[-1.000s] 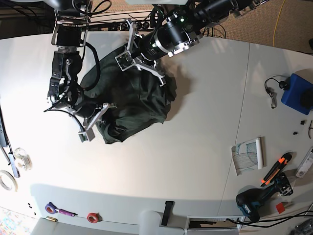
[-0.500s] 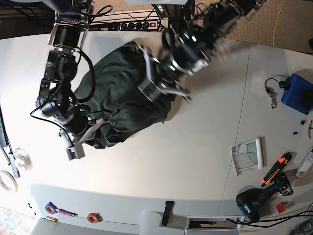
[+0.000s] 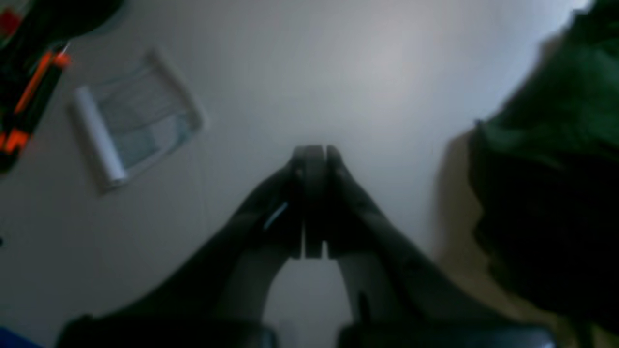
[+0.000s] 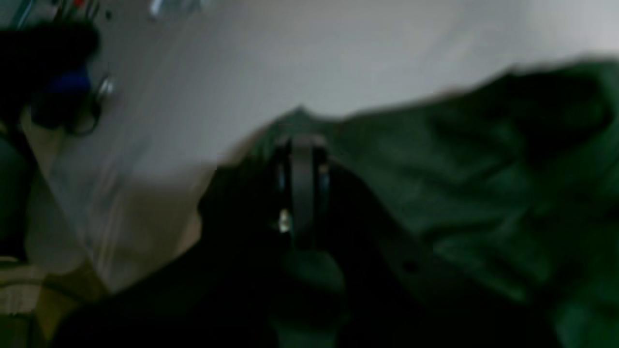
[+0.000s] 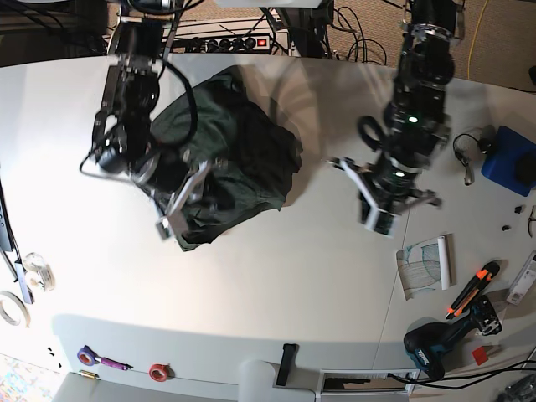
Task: Layout the t-shirt on the table in an organized manner, then fold the t-shirt properly
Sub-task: 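Release the left gripper and drag the bundle with the right gripper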
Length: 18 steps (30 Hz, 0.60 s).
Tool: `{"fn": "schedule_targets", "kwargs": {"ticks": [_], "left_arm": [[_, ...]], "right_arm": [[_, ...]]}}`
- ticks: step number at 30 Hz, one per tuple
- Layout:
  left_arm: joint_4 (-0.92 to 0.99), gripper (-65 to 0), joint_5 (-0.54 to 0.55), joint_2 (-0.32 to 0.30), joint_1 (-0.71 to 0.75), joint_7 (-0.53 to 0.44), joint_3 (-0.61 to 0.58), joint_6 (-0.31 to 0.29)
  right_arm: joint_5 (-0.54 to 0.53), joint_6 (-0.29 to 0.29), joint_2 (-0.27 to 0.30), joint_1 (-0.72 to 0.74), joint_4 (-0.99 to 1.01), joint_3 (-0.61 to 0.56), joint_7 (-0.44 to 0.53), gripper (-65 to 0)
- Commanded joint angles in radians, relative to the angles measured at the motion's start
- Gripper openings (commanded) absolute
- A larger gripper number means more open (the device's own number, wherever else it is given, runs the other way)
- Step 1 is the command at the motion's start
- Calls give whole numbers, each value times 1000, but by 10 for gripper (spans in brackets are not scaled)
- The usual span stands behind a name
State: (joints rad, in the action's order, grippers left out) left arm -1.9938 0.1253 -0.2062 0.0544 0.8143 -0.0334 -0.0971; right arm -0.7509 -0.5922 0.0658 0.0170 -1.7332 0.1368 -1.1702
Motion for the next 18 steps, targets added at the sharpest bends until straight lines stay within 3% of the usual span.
{"fn": "schedule_targets", "kwargs": {"ticks": [1,3,6,11,18], "left_arm": [[-13,-650,30,-10,-10,-21,13,-9],[-13,-650,40,-13,2,-22,34,-13],[-11,-650,41,-13,21,-22,39,-35],[-5,-650,44,-13,30,-26,39,-35],[1,-650,17,-13,29,-37,39,-34]], "right_arm": [[-18,-8,3,-1,-17,2,27,-650],[17,-12,3,-41,-17,2,50,-650],[189,14,3,-93,-6,2,163,-650],[391,135,5,-99,77,3,237,-650],[542,309,46,-74,118,62,280,-650]]}}
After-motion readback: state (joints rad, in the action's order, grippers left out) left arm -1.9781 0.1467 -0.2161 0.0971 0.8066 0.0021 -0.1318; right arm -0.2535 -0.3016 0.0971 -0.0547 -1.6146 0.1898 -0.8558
